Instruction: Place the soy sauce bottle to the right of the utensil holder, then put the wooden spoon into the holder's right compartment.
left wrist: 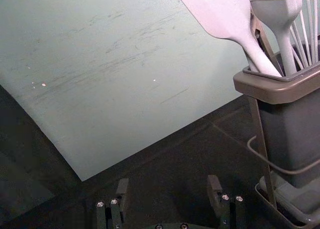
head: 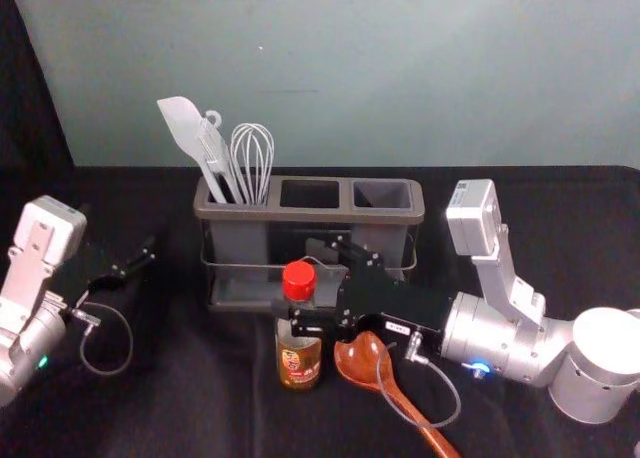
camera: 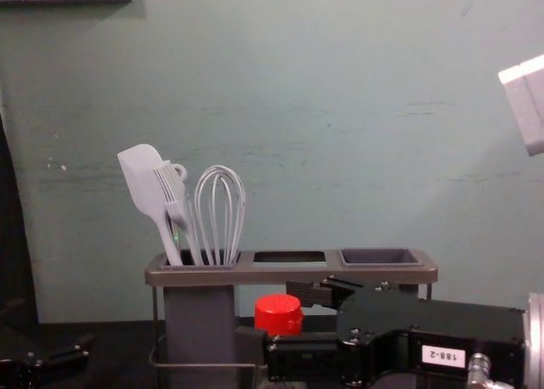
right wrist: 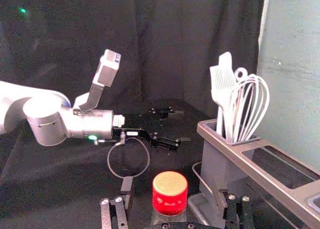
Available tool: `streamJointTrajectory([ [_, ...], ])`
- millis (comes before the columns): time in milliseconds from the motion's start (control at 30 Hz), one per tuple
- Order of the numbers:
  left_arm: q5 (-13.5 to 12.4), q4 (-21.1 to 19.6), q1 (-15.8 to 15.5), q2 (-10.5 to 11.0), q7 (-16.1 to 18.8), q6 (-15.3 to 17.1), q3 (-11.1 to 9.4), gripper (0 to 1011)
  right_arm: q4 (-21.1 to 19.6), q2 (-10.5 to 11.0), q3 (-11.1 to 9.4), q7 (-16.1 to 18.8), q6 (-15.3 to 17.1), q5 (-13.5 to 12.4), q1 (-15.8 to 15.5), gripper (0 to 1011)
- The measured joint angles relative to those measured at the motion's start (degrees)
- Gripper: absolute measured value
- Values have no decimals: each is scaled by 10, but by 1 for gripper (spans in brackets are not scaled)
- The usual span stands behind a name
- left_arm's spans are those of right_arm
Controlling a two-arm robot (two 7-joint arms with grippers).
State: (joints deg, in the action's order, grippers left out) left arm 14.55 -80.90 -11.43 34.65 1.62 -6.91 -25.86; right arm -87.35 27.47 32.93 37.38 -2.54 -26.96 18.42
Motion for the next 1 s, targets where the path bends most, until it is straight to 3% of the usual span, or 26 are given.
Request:
streamJointTrajectory([
  [700,0,0,0,0,0,0,0,1011,23,-13,11,1,4,5,15,1004],
  [1000,0,0,0,0,0,0,0,1011,23,-15,10,1,-11,8,13,1004],
])
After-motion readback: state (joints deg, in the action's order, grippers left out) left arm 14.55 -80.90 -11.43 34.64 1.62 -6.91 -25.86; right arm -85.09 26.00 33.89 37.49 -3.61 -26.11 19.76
